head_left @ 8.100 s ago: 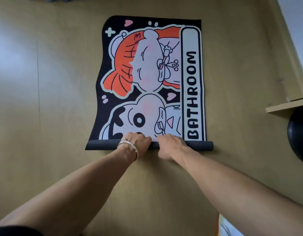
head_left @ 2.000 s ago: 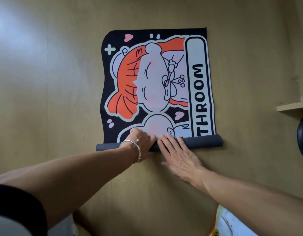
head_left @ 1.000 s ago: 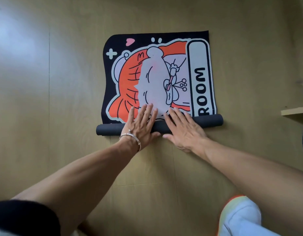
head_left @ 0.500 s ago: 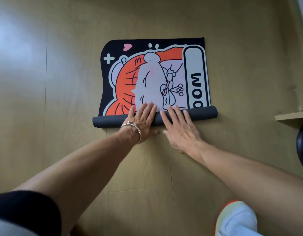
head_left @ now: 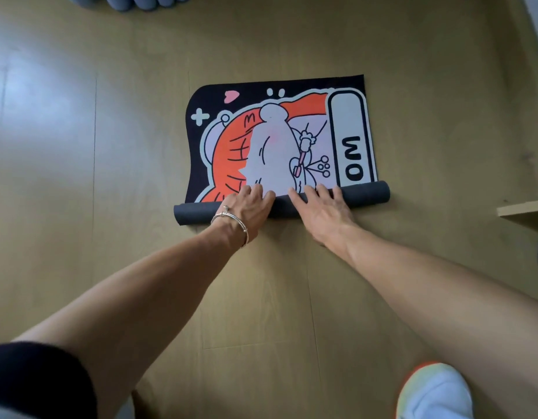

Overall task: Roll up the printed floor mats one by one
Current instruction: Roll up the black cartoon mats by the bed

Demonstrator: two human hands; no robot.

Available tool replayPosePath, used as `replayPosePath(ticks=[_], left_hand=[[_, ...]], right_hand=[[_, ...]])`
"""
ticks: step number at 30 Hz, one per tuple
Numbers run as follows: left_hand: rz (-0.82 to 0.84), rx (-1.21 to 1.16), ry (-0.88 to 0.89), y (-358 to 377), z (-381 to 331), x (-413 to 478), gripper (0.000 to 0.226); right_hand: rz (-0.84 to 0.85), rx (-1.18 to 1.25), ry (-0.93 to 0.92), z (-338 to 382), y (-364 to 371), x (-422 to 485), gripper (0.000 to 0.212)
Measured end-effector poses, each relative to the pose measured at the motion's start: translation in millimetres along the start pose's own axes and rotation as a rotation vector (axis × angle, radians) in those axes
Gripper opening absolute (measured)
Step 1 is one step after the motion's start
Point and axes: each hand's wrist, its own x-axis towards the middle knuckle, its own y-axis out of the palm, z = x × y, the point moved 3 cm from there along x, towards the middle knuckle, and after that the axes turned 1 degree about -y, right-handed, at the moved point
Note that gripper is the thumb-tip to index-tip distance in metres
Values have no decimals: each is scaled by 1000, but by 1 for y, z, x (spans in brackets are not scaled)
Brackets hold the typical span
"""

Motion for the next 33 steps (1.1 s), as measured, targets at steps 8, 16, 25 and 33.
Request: replayPosePath(ticks=[8,16,25,33], left_hand=[[226,-111,96,-17,7,-1,40],[444,-117,226,3,-10,-35,40],[504,-150,285,20,4,-45,57],[109,18,198,34,-8,-70,71]], right_hand=[[79,39,-23,17,9,-22,66],[109,-37,-86,48,44,-75,92],[135,-65,-102,66,59,-82,87],[110,-7,22,53,45,-42,93]])
